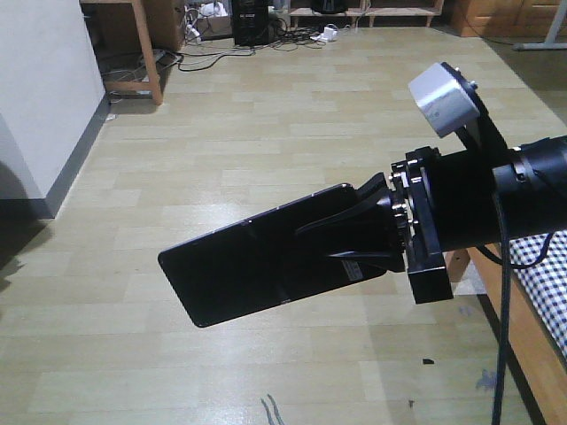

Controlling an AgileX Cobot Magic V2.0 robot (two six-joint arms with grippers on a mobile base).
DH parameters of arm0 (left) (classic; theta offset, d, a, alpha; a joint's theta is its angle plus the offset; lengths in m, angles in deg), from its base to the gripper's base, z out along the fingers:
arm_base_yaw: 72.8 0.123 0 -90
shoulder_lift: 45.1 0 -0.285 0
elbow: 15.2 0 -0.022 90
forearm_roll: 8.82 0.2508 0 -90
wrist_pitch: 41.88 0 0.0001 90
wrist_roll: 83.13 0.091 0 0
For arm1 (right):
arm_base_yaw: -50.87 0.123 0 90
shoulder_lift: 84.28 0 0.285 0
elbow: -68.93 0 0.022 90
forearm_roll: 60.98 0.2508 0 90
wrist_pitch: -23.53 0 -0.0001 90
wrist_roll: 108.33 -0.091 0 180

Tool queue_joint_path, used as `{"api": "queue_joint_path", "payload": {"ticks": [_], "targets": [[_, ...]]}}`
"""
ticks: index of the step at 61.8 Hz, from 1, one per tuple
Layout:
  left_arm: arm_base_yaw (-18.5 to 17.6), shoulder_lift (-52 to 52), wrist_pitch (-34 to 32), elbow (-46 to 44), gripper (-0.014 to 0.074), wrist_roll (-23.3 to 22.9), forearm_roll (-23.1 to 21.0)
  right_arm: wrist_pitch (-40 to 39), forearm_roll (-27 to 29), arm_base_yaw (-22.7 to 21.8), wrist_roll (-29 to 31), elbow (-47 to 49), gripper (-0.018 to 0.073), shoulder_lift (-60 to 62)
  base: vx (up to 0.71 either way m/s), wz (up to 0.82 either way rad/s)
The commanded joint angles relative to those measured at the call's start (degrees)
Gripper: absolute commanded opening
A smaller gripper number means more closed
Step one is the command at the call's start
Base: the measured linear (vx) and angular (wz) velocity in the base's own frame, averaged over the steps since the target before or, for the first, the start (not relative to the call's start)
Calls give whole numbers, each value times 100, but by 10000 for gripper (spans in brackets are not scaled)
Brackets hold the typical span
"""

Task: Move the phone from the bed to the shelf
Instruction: 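Hold the phone in the right gripper while the base turns away, then carry the phone in the right gripper while driving to the shelf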

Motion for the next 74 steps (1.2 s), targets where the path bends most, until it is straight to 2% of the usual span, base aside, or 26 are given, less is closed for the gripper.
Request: {"api": "queue_joint_path", "payload": {"ticks": [1, 34, 74], "targets": [[-20, -77, -415, -122, 1, -33, -52, 437, 525, -12, 30, 146, -2, 165, 9, 11], [-20, -77, -415, -122, 1, -33, -52, 437, 525, -12, 38, 146, -2, 165, 13, 12], [-20, -77, -415, -122, 1, -33, -52, 437, 525, -12, 43, 146, -2, 165, 29, -9]]}}
